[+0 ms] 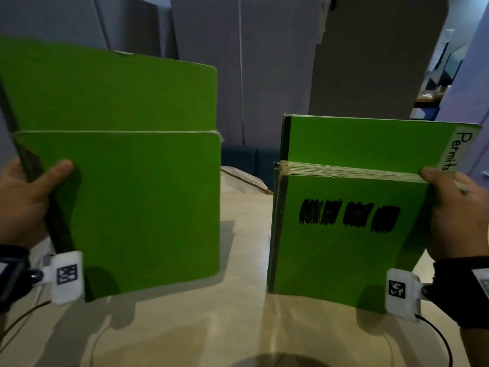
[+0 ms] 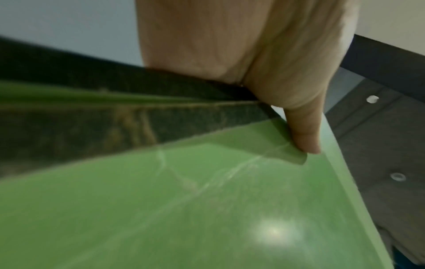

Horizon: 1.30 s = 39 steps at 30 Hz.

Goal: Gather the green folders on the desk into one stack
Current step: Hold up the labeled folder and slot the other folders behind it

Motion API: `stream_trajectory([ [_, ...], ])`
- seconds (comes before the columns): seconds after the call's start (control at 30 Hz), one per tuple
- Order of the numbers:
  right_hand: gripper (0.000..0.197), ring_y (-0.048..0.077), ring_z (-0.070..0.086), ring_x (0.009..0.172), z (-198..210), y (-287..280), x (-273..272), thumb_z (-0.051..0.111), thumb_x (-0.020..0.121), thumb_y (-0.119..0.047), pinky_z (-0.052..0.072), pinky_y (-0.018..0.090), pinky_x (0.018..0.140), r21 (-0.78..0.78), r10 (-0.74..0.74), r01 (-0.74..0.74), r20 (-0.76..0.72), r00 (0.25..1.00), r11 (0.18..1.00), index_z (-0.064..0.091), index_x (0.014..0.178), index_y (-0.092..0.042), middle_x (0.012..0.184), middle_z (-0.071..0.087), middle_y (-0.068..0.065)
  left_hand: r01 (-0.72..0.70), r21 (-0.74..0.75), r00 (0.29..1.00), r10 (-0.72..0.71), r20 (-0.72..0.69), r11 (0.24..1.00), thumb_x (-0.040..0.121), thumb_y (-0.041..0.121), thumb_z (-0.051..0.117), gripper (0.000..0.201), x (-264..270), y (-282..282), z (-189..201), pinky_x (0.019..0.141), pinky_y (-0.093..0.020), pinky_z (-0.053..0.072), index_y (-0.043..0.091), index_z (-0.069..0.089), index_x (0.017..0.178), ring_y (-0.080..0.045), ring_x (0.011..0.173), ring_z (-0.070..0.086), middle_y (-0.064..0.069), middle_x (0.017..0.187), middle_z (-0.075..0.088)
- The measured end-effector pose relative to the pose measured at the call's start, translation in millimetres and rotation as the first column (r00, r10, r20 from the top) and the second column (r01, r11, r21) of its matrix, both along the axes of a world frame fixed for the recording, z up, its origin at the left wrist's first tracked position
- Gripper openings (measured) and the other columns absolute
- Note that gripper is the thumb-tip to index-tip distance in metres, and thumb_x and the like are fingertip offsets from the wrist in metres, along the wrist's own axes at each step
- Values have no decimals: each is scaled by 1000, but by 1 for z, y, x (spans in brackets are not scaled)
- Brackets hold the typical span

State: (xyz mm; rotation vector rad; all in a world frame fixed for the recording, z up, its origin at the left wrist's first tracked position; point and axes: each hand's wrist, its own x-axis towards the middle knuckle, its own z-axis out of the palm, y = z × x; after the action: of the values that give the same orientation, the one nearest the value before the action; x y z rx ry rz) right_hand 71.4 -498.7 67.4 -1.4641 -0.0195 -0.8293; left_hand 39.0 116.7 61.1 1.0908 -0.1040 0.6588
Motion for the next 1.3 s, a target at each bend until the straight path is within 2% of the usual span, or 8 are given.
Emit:
stream_trajectory([
  [0.13, 26, -11, 61, 59, 1, 6, 1, 59, 100, -21, 49, 10, 57, 34, 28, -28, 16, 999, 999, 66, 75, -27, 60, 66, -25, 7, 363, 999, 9, -43, 932, 71, 53, 79, 50, -17, -87, 10, 75, -31, 64, 31, 73, 115, -9, 89, 76, 12, 104, 79],
  [0.3, 24, 5, 64, 64, 1, 6, -2, 63, 98, -22, 51, 19, 58, 57, 69, -69, -2, 998, 996, 62, 74, -20, 64, 68, -14, 58, 386, 997, -74, 28, 921, 79, 39, 74, 22, -5, -176, -23, 75, -24, 62, 36, 80, 100, -6, 87, 75, 12, 99, 79],
  [0.43, 17, 5, 66, 68, 2, 6, -7, 61, 99, -20, 54, 19, 60, 40, 80, -80, -13, 997, 996, 63, 83, -19, 69, 70, -13, 64, 327, 998, -66, -5, 943, 87, 20, 63, 18, 5, -247, -44, 72, -27, 62, 21, 76, 100, -12, 85, 76, 6, 96, 80],
  [0.53, 14, 13, 66, 78, 2, 6, -10, 66, 94, -30, 53, 26, 69, 41, 78, -77, -26, 997, 996, 66, 87, -18, 80, 71, -8, 106, 335, 994, -93, -55, 936, 88, 24, 63, 22, 8, -279, -54, 74, -29, 62, 19, 67, 109, -13, 90, 76, 7, 100, 80],
  [0.67, 51, 29, 66, 96, 4, 7, -14, 83, 65, -61, 54, 42, 84, 86, 101, -97, -46, 994, 992, 69, 91, -19, 98, 71, 6, 267, 452, 960, -190, -208, 851, 71, 46, 83, 60, 3, -303, -73, 88, -37, 61, 40, 54, 124, -8, 109, 70, 18, 120, 71],
  [0.77, 19, 26, 65, 84, 3, 7, -14, 73, 86, -38, 52, 37, 78, 102, 126, -123, -22, 992, 987, 68, 76, -23, 77, 70, -4, 252, 466, 960, -160, -228, 848, 61, 47, 88, 76, 0, -312, -80, 92, -38, 60, 49, 47, 125, -2, 111, 67, 25, 120, 66],
  [1.07, 17, 16, 69, 77, 1, 8, -14, 58, 101, -26, 57, 29, 69, 169, 138, -128, -47, 989, 977, 68, 90, -18, 87, 71, 1, 291, 457, 954, -221, -201, 840, 60, 48, 90, 87, 15, -330, -57, 97, -36, 57, 63, 38, 128, 0, 118, 63, 21, 129, 62],
  [1.3, 59, 37, 59, 131, -13, -9, -22, 58, 94, -56, 49, 56, 106, 560, 492, -459, 102, 865, 690, 64, 136, -15, 139, 64, 19, 272, 460, 959, -202, -197, 845, 67, 39, 89, 91, 21, -356, -62, 93, -16, 53, 44, 37, 142, 7, 121, 58, 18, 137, 58],
])
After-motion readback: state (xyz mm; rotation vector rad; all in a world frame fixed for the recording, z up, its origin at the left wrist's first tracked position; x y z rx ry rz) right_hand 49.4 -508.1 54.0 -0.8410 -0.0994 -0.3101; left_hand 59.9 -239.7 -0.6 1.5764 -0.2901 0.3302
